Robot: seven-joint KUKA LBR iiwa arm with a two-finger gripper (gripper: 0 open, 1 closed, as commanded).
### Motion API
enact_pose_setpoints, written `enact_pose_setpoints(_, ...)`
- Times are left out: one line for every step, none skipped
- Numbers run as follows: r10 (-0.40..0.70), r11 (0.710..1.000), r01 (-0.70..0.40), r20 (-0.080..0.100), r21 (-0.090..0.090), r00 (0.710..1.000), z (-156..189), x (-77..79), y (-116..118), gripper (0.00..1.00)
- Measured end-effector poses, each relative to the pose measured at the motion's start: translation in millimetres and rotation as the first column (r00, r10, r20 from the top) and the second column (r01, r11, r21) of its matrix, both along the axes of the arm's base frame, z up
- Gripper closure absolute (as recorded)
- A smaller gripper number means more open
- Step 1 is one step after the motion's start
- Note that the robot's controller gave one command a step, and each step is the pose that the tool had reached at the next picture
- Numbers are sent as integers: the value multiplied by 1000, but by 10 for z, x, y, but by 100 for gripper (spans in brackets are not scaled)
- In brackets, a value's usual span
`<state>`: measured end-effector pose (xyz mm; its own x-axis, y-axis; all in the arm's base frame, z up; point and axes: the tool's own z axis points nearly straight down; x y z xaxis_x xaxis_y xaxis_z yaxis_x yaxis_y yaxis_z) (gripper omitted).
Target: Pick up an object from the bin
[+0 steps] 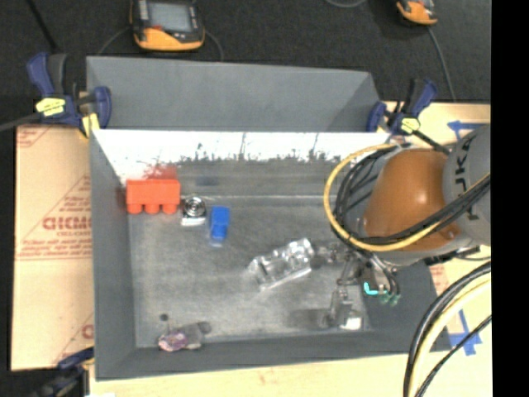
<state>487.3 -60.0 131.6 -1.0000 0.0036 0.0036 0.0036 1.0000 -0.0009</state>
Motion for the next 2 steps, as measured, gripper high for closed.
enact_pose_setpoints(-199, 980, 199, 30, 4, 980, -533, 696, 209, 0)
enact_pose_setpoints(-195, 981, 195, 30, 1, 980, -494, 704, 190, 100)
